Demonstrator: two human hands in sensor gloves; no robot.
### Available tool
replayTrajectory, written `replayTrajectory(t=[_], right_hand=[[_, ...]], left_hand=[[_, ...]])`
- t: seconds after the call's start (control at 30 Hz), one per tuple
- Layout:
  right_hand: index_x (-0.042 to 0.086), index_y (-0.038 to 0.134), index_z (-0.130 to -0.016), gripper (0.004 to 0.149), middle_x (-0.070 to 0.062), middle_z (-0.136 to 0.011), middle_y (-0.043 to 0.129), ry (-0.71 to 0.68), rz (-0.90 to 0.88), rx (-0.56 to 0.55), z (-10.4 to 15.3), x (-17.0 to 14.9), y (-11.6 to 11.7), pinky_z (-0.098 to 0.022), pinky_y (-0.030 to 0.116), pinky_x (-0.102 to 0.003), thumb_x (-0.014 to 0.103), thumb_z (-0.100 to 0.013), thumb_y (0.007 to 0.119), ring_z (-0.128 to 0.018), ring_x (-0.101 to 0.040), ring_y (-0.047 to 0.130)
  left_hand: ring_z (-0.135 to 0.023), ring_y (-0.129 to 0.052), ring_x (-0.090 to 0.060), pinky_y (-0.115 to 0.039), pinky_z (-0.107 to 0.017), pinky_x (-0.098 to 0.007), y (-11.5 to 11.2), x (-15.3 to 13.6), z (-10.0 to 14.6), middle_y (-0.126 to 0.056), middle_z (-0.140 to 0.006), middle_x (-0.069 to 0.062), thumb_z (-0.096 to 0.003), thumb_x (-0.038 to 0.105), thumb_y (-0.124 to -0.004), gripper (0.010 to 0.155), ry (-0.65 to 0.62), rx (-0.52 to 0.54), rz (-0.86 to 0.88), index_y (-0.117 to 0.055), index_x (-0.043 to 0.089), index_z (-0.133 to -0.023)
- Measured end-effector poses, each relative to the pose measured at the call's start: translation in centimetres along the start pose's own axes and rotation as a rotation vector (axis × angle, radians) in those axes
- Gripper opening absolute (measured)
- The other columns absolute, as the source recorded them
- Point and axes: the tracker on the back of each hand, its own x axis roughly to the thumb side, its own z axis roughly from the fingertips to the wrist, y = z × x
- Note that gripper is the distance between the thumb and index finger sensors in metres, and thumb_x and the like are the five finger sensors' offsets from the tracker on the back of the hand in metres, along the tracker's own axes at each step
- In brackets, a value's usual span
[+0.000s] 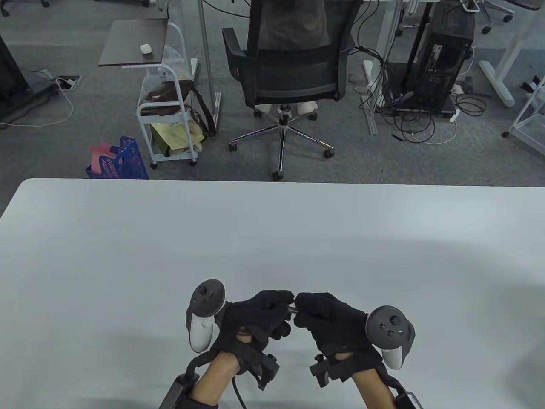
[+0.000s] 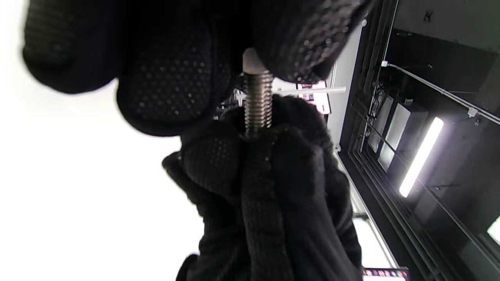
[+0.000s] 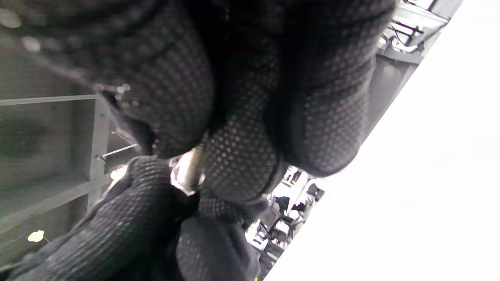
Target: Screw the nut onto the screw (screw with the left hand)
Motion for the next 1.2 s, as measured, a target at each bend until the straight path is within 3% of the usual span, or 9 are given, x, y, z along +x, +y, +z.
replayTrajectory(t=[0.1,0.27,0.43,0.53,0.67,0.8,0.97,1.1,1.2], right_hand=[[0.019,0.09,-0.078,0.051,-0.01,-0.081,0.094,-0.011,0.039,0.06,-0.1,0.2,0.5,-0.046,0.103,-0.034,0.024,-0.029,0.102,-0.053,-0.017,0.115],[0.018,0.094,-0.073,0.046,-0.01,-0.073,0.1,-0.091,0.199,-0.007,0.1,1.0,0.4,-0.039,0.106,-0.033,0.025,-0.027,0.102,-0.044,-0.015,0.12],[0.019,0.095,-0.07,0.043,-0.009,-0.069,0.102,-0.131,0.217,-0.047,0.2,1.4,0.0,-0.036,0.108,-0.033,0.026,-0.028,0.101,-0.04,-0.014,0.122],[0.018,0.096,-0.069,0.044,-0.009,-0.068,0.103,-0.14,0.234,-0.038,0.2,1.5,0.1,-0.035,0.108,-0.033,0.027,-0.027,0.101,-0.038,-0.013,0.122],[0.018,0.096,-0.069,0.043,-0.009,-0.067,0.104,-0.152,0.248,-0.042,0.2,1.6,0.1,-0.033,0.108,-0.033,0.028,-0.027,0.1,-0.037,-0.012,0.122],[0.018,0.096,-0.069,0.043,-0.009,-0.066,0.104,-0.171,0.272,-0.043,0.2,1.7,0.1,-0.033,0.108,-0.032,0.03,-0.027,0.099,-0.035,-0.012,0.122],[0.018,0.096,-0.069,0.043,-0.009,-0.065,0.105,-0.18,0.291,-0.025,0.3,1.7,0.4,-0.032,0.108,-0.033,0.031,-0.028,0.098,-0.035,-0.012,0.122],[0.019,0.096,-0.069,0.042,-0.008,-0.065,0.105,-0.201,0.315,-0.034,0.4,2.0,0.4,-0.032,0.108,-0.033,0.032,-0.029,0.097,-0.034,-0.011,0.122],[0.019,0.095,-0.069,0.042,-0.008,-0.065,0.105,-0.194,0.3,-0.03,0.4,1.9,0.5,-0.032,0.108,-0.033,0.032,-0.029,0.096,-0.034,-0.011,0.122]], left_hand=[[-0.041,-0.106,-0.031,-0.091,-0.034,-0.046,0.3,-0.1,0.0,-0.094,-0.072,-0.023,-0.0396,0.026,-0.084,0.049,-0.004,0.009,0.016,-0.086,0.01,-0.086],[-0.051,-0.103,-0.032,-0.089,-0.04,-0.046,-0.1,0.0,-0.1,-0.085,-0.084,-0.025,-0.0407,0.019,-0.082,0.049,-0.026,-0.043,-0.002,-0.083,0.012,-0.089],[-0.052,-0.104,-0.035,-0.089,-0.04,-0.049,0.0,-0.5,0.0,-0.086,-0.086,-0.027,-0.0404,0.035,-0.082,0.065,0.016,0.005,0.038,-0.073,0.005,-0.098],[-0.04,-0.108,-0.035,-0.091,-0.032,-0.05,0.0,-0.5,0.0,-0.097,-0.071,-0.025,-0.0403,0.032,-0.082,0.054,0.027,0.009,0.012,-0.087,0.005,-0.086],[-0.049,-0.102,-0.035,-0.087,-0.038,-0.05,-0.2,-0.2,-0.1,-0.088,-0.082,-0.024,-0.0415,0.023,-0.08,0.052,-0.008,-0.071,0.041,-0.08,0.01,-0.092],[-0.063,-0.093,-0.045,-0.078,-0.046,-0.056,-0.3,-0.8,-0.1,-0.07,-0.098,-0.03,-0.0427,0.043,-0.077,0.078,0.042,-0.096,0.04,-0.053,0.005,-0.106],[-0.045,-0.098,-0.045,-0.08,-0.033,-0.057,-0.3,-1.1,-0.2,-0.092,-0.073,-0.027,-0.0413,0.042,-0.078,0.059,0.085,-0.047,-0.02,-0.082,0.003,-0.086],[-0.052,-0.095,-0.042,-0.078,-0.038,-0.055,-0.4,-0.8,-0.4,-0.082,-0.082,-0.026,-0.0437,0.031,-0.075,0.058,0.05,-0.167,0.048,-0.069,0.006,-0.095],[-0.056,-0.091,-0.046,-0.075,-0.041,-0.057,0.0,-1.3,-0.1,-0.073,-0.091,-0.03,-0.0432,0.048,-0.074,0.079,0.091,-0.124,0.052,-0.052,0.005,-0.105]])
